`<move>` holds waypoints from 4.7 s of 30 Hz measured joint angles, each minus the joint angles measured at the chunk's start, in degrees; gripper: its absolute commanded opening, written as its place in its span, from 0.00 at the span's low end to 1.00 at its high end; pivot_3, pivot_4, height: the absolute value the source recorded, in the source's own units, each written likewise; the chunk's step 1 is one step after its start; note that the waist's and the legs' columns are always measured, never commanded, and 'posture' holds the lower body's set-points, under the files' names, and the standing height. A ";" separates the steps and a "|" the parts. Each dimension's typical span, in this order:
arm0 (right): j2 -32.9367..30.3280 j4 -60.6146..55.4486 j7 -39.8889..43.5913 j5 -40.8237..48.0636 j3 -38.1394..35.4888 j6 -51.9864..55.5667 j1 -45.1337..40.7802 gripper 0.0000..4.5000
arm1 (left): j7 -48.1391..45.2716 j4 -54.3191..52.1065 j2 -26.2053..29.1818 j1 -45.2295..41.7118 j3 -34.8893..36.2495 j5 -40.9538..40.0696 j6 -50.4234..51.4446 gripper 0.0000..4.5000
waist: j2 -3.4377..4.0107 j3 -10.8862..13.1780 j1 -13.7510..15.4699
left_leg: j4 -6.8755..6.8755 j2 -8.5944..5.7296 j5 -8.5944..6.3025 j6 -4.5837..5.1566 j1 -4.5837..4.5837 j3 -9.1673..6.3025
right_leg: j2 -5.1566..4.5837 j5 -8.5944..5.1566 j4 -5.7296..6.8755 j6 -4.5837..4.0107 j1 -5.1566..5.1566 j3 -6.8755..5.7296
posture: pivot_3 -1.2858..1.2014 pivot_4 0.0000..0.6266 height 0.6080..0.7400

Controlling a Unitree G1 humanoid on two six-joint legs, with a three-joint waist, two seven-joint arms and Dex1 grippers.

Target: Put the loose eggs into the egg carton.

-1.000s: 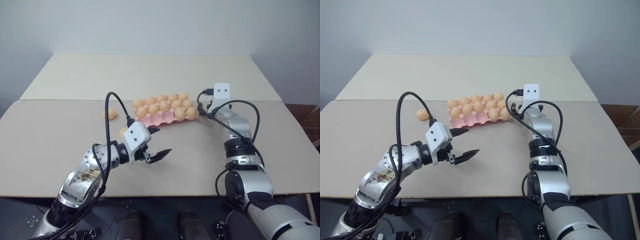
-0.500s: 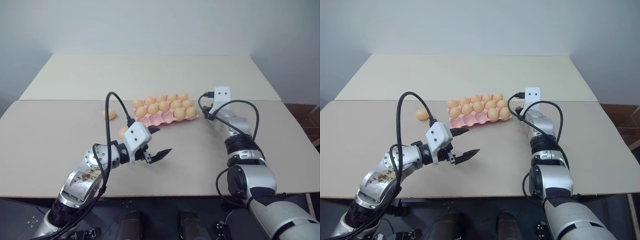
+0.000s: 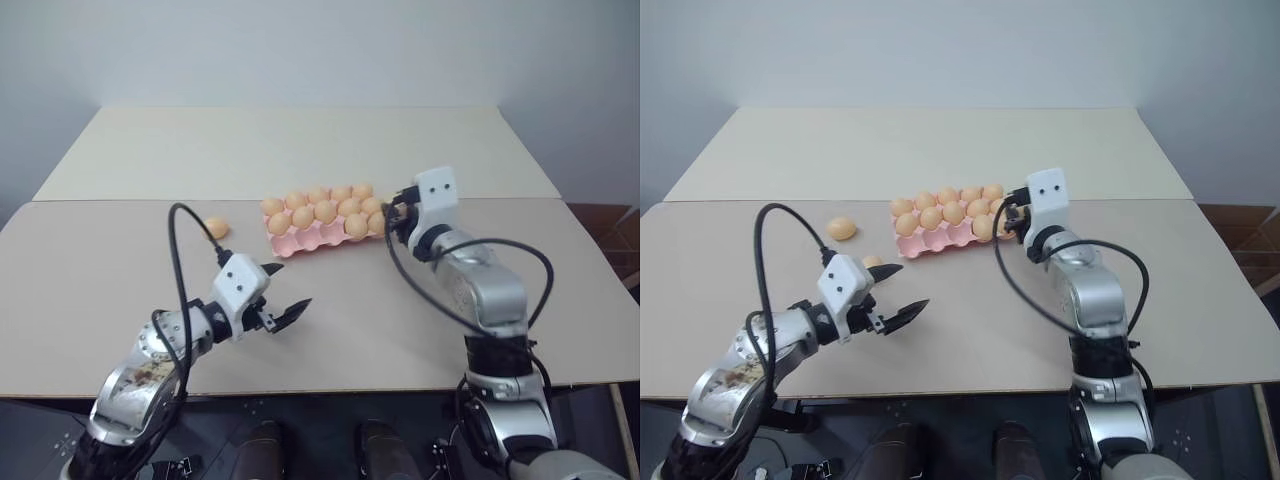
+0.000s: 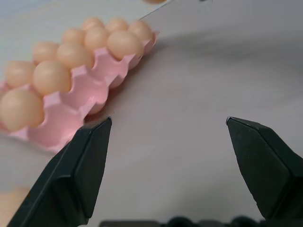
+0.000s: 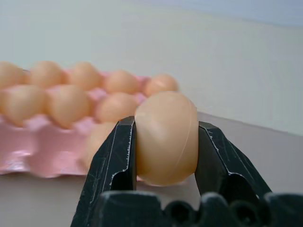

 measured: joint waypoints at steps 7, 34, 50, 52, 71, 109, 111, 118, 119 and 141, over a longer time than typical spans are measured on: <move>4.44 -2.13 0.75 -0.08 9.56 1.58 0.48 0.31 | 3.16 -0.80 0.99 1.64 2.82 0.48 2.56 0.93 | 0.00 0.00 0.10 | 0.01 -0.01 0.03 -0.01 0.01 0.14 | 0.03 0.04 -0.06 -0.02 0.01 -0.02 | 0.52 0.24 1.00; 6.89 20.38 1.42 -7.94 9.24 -12.73 -5.18 0.99 | 5.75 -1.22 -0.10 0.68 1.94 0.33 2.93 0.93 | -0.01 0.00 0.25 | 0.01 -0.01 0.04 -0.03 -0.04 0.29 | 0.00 0.06 -0.07 -0.04 -0.03 -0.04 | 0.52 0.24 1.00; -14.71 -19.50 26.70 15.31 -5.11 -10.60 26.70 1.00 | 8.76 -7.87 -3.27 9.79 6.59 -4.69 8.10 0.97 | -0.03 0.01 0.28 | 0.01 0.01 0.04 -0.03 0.14 0.17 | 0.00 0.05 -0.11 -0.04 0.20 -0.07 | 0.52 0.24 1.00; -18.00 -21.32 30.11 20.00 -7.53 -9.76 28.37 1.00 | 10.74 -7.77 -4.36 9.77 6.61 -4.12 8.22 0.97 | -0.05 0.01 0.30 | 0.01 0.01 0.05 -0.01 0.21 0.20 | 0.05 0.05 -0.15 -0.04 0.30 -0.08 | 0.52 0.24 1.00; -26.50 -24.87 34.68 16.99 0.30 -17.22 31.61 1.00 | 19.23 10.62 -7.47 -9.01 5.67 0.69 16.24 0.97 | -0.14 0.04 0.86 | 0.02 -0.07 0.05 -0.01 0.53 0.10 | -0.01 0.01 -0.44 0.03 0.90 -0.30 | 0.52 0.24 1.00; -27.53 -25.14 32.22 19.70 1.24 -15.63 23.80 1.00 | 18.88 18.37 -14.75 -22.06 -7.02 7.09 9.53 0.27 | -0.18 0.05 1.56 | 0.03 -0.14 0.05 -0.01 0.49 0.08 | -0.04 0.02 -0.44 0.05 0.91 -0.30 | 0.52 0.24 1.00; -27.42 -25.11 31.72 19.38 1.85 -15.51 23.49 1.00 | 18.66 21.71 -15.77 -23.67 -8.88 8.75 7.23 0.27 | -0.18 0.06 1.59 | 0.03 -0.13 0.05 -0.01 0.50 0.08 | -0.03 0.02 -0.43 0.05 0.90 -0.31 | 0.52 0.24 1.00; -27.25 -25.15 30.73 19.06 3.10 -15.27 23.17 1.00 | 18.23 31.38 -18.13 -27.78 -10.94 13.19 0.15 0.27 | -0.19 0.06 1.67 | 0.03 -0.14 0.05 -0.01 0.48 0.09 | -0.04 0.03 -0.45 0.05 0.90 -0.30 | 0.52 0.24 1.00; -27.25 -25.15 30.67 18.97 3.14 -15.26 23.16 1.00 | 18.16 32.63 -18.55 -28.17 -11.09 13.79 -0.42 0.27 | -0.19 0.06 1.71 | 0.04 -0.14 0.05 -0.01 0.48 0.09 | -0.04 0.03 -0.45 0.06 0.90 -0.31 | 0.52 0.24 1.00; -27.39 -25.18 30.68 18.71 3.24 -15.28 23.53 1.00 | 18.45 28.78 -22.06 -25.49 -10.36 18.40 -5.66 0.71 | -0.19 0.06 1.76 | 0.04 -0.13 0.05 -0.01 0.48 0.08 | -0.04 0.04 -0.43 0.08 0.90 -0.30 | 0.52 0.24 1.00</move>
